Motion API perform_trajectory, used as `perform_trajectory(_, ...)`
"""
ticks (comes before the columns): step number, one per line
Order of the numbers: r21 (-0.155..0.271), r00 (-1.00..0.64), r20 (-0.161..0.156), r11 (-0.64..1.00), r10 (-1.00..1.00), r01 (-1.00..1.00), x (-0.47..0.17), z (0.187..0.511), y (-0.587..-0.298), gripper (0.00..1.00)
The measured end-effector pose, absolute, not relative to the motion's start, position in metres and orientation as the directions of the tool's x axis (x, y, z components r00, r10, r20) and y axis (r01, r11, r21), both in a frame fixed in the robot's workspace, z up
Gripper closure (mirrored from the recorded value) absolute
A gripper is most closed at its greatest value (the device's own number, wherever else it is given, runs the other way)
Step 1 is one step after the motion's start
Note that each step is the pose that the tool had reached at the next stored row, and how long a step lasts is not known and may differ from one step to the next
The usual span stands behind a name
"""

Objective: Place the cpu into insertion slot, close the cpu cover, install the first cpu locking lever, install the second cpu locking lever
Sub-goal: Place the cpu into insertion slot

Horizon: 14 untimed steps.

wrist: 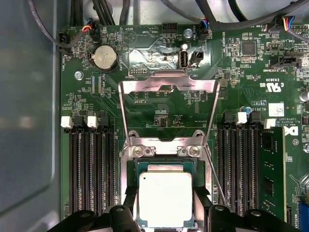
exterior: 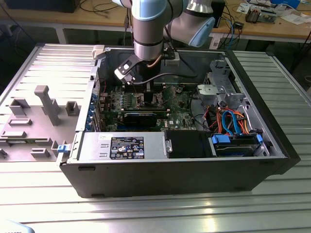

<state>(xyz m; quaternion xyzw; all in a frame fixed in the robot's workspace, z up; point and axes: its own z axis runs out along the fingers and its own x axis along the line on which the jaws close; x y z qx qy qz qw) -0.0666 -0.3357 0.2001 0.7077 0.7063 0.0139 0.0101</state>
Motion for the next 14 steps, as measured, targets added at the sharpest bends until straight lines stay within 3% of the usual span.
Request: perform_trajectory(14, 0.034, 0.002, 0.005, -0.003, 1.0, 0.999, -0.0666, 0.1982, -0.3357, 0.46)
